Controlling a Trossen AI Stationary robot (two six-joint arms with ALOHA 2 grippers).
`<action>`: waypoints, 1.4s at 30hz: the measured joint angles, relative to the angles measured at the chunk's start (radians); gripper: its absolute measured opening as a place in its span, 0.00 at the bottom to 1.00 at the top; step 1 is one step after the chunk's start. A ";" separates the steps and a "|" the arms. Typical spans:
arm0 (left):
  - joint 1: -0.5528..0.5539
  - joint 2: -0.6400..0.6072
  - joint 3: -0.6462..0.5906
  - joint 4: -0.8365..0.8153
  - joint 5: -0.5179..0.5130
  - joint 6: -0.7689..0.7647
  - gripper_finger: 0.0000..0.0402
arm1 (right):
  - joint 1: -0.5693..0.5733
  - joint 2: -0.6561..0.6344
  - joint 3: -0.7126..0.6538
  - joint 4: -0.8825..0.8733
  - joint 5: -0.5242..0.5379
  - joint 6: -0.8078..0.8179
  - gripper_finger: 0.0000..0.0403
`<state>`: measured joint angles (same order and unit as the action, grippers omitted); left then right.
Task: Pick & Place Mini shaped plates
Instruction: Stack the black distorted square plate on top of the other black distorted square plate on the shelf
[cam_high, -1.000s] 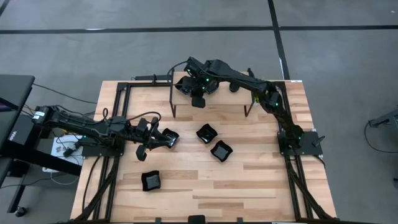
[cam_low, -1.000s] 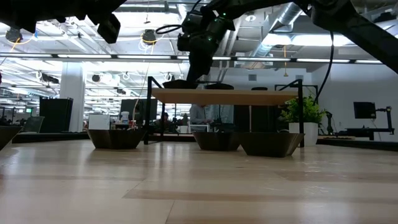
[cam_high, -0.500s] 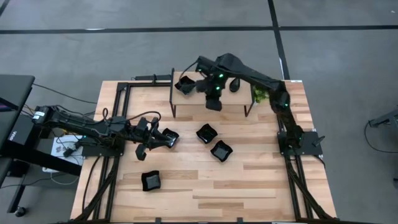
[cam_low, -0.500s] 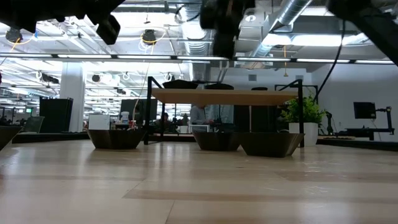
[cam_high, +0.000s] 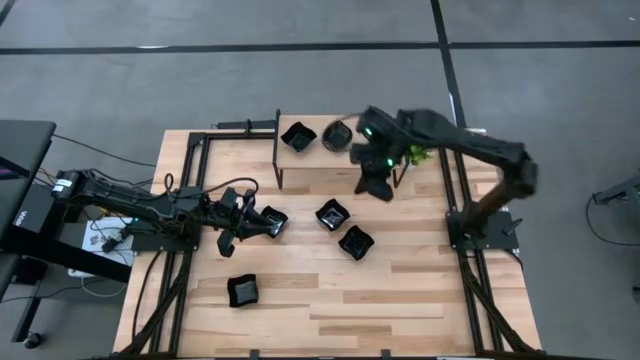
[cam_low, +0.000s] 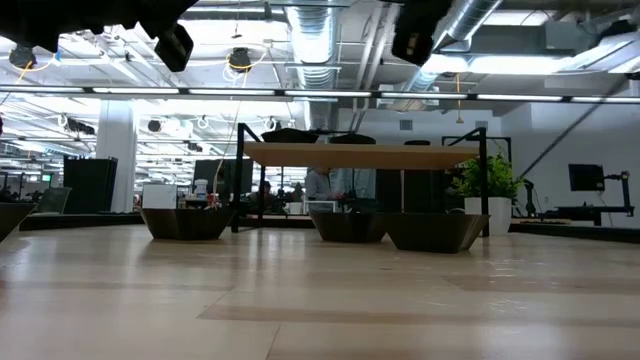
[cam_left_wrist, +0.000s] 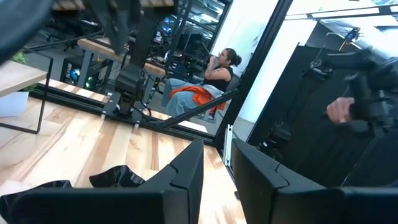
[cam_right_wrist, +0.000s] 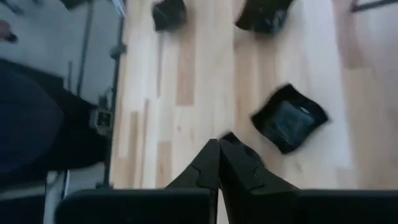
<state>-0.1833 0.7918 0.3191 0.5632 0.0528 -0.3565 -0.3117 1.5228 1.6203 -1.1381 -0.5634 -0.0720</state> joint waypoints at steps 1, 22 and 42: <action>0.000 0.000 0.000 0.000 0.000 0.000 0.21 | 0.011 -0.051 -0.088 0.087 0.000 0.044 0.00; 0.160 0.018 0.022 -0.311 0.174 -0.383 0.21 | 0.026 -0.866 -1.165 1.111 0.198 0.595 0.00; 0.323 0.020 0.048 -0.372 0.044 -0.526 0.21 | -0.045 -1.095 -1.251 1.119 0.198 0.592 0.00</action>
<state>0.1392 0.8116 0.3676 0.1909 0.0971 -0.8827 -0.3565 0.4281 0.3691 -0.0189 -0.3656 0.5202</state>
